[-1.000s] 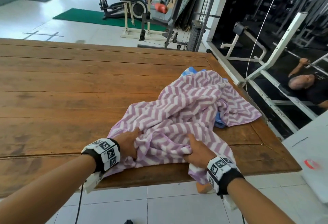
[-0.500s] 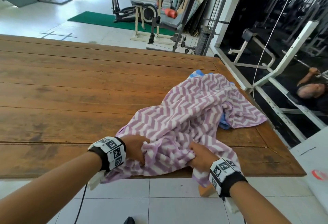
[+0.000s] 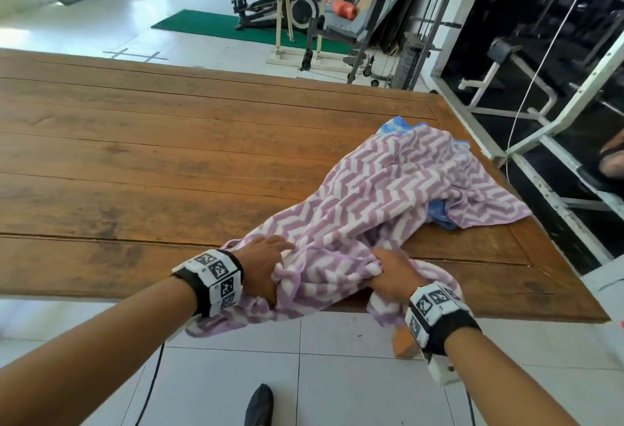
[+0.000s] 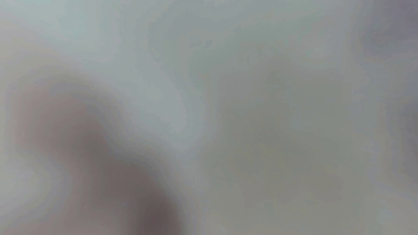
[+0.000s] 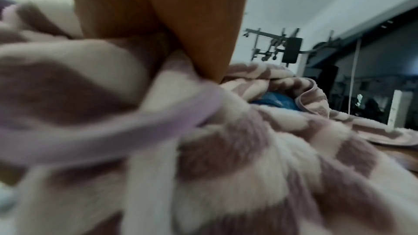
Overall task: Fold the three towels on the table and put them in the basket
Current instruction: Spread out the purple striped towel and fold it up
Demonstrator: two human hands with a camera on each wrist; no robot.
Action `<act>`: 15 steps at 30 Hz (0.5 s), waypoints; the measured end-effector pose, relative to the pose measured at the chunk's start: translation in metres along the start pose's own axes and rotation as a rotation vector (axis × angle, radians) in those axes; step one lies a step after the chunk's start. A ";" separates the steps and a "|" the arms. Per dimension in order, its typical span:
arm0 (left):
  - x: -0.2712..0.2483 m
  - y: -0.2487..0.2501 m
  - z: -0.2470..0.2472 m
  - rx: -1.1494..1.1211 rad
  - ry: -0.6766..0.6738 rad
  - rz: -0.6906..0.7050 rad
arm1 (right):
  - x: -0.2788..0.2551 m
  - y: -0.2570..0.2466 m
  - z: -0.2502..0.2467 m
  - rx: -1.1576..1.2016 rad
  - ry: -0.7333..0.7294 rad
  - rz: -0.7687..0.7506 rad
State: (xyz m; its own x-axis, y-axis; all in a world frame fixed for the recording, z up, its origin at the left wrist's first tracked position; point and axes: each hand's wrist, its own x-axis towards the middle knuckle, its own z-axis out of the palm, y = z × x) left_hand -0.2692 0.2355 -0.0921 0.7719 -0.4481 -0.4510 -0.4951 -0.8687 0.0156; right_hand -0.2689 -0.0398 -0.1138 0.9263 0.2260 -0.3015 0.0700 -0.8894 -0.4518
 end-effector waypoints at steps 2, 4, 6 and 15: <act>-0.005 -0.001 -0.002 0.043 -0.031 0.110 | -0.001 -0.005 -0.005 0.081 -0.062 -0.001; -0.005 0.003 -0.003 -0.018 -0.063 0.110 | -0.005 -0.005 -0.004 0.065 -0.167 0.040; 0.000 0.009 -0.001 -0.123 -0.034 0.103 | -0.011 0.000 -0.001 0.025 -0.223 0.117; 0.033 0.008 -0.004 -0.062 -0.027 0.125 | -0.025 -0.004 0.013 -0.244 -0.061 0.235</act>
State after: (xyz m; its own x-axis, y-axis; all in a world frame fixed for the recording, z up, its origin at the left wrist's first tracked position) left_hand -0.2463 0.2126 -0.1029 0.6945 -0.5482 -0.4660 -0.5601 -0.8184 0.1281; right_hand -0.2975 -0.0365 -0.1156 0.9043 0.0205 -0.4265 -0.0491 -0.9872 -0.1517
